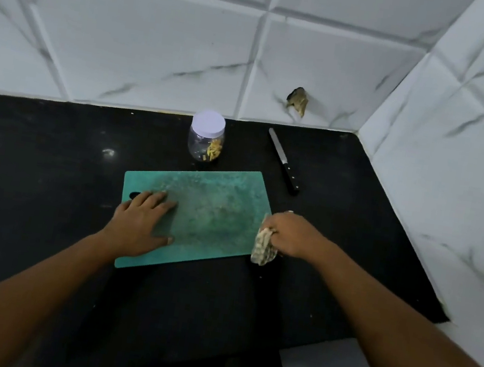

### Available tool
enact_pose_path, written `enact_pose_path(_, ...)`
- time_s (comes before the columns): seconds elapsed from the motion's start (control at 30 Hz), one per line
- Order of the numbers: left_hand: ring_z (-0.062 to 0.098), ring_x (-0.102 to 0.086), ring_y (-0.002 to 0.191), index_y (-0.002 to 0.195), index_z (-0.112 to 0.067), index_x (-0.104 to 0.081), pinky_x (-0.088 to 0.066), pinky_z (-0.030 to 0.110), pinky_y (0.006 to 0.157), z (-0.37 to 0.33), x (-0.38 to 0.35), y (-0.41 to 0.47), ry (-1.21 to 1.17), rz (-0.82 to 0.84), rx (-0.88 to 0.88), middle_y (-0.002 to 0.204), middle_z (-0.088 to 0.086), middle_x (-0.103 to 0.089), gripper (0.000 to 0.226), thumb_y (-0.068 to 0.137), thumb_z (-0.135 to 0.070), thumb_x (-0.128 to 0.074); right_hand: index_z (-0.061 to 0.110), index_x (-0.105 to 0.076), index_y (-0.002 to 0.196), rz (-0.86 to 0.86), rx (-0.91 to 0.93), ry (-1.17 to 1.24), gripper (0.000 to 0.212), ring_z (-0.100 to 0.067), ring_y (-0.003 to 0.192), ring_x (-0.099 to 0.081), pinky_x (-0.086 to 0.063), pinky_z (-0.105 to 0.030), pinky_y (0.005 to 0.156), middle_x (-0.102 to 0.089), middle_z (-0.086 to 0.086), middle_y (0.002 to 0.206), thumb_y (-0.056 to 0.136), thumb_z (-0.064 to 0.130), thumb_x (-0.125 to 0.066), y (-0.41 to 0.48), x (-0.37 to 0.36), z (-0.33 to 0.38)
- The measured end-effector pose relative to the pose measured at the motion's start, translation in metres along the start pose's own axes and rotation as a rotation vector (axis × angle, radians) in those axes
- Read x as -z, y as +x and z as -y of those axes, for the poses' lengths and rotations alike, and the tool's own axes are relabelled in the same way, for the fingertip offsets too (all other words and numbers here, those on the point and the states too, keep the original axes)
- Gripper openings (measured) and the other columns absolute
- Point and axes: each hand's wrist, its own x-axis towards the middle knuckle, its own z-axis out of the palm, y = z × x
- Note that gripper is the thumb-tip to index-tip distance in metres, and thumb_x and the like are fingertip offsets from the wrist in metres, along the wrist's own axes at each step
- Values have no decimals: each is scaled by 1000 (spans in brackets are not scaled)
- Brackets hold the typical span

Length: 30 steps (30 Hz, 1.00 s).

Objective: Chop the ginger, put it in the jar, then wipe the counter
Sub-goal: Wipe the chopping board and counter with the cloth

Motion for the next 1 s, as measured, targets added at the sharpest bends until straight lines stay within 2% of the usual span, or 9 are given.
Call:
enact_pose_path(0.07, 27, -10, 156, 161, -34, -22, -23, 58, 122, -3, 1, 0, -27, -26, 38, 169, 1, -12, 93, 85, -69, -63, 29, -74, 82, -123, -87, 191, 36, -17, 81, -69, -49, -29, 69, -73, 3, 83, 83, -1, -54, 2, 21, -16)
enact_pose_path(0.13, 28, -13, 155, 160, -32, -26, -24, 58, 122, -14, 1, 0, -41, -70, 27, 168, 4, -15, 100, 79, -77, -64, 32, -64, 62, -297, -140, 318, 37, -8, 66, -63, -44, -31, 58, -66, 10, 64, 81, 0, -56, 10, 41, -30)
enact_pose_path(0.27, 29, 1, 158, 163, -35, -10, -13, 59, 124, -54, -2, 5, 36, -6, -175, 171, 5, 1, 117, 71, -86, -62, 22, -73, 79, -398, -122, 329, 19, -14, 74, -69, -52, -38, 65, -72, 6, 75, 80, 11, -57, 34, 62, -42)
enact_pose_path(0.4, 33, 10, 157, 163, -34, 6, -6, 64, 124, -88, -10, 21, 143, 74, -112, 171, 5, 13, 129, 68, -89, -60, 19, -76, 104, -466, -95, 172, 26, -23, 87, -66, -45, -33, 70, -68, 0, 96, 86, 12, -59, 65, 66, -41)
enact_pose_path(0.53, 33, 13, 157, 162, -38, 11, -5, 63, 124, -83, -17, 24, 183, 53, -82, 171, 4, 16, 127, 68, -92, -57, 17, -73, 112, -339, -80, -14, 27, -32, 102, -65, -51, -39, 81, -63, -7, 107, 90, 10, -59, 82, 48, -48)
enact_pose_path(0.63, 31, 13, 157, 160, -41, 12, -4, 61, 125, -77, -16, 22, 183, 47, -82, 171, 2, 17, 122, 70, -93, -52, 15, -70, 102, -245, -60, 9, 19, -36, 103, -64, -53, -43, 83, -59, -7, 107, 88, 10, -59, 80, 24, -59)
enact_pose_path(0.77, 29, 12, 158, 160, -43, 11, -3, 59, 126, -77, -15, 23, 177, 42, -79, 171, 0, 16, 121, 70, -93, -52, 19, -75, 113, -237, -25, 129, 31, -27, 94, -64, -55, -45, 80, -59, -2, 104, 87, 9, -61, 65, 7, -76)
enact_pose_path(0.9, 29, 9, 158, 161, -43, 9, -6, 59, 125, -76, -11, 26, 165, 29, -56, 172, 1, 13, 120, 70, -92, -54, 21, -75, 123, -97, 68, 159, 43, -20, 94, -62, -51, -39, 81, -59, 2, 103, 86, 3, -61, 30, 0, -95)
enact_pose_path(1.0, 31, 7, 158, 161, -42, 7, -9, 60, 125, -75, -9, 30, 164, 19, -23, 172, 2, 11, 121, 70, -93, -53, 23, -78, 113, 21, 98, 178, 33, -14, 92, -64, -53, -41, 84, -63, 4, 101, 88, 7, -63, 6, -2, -104)
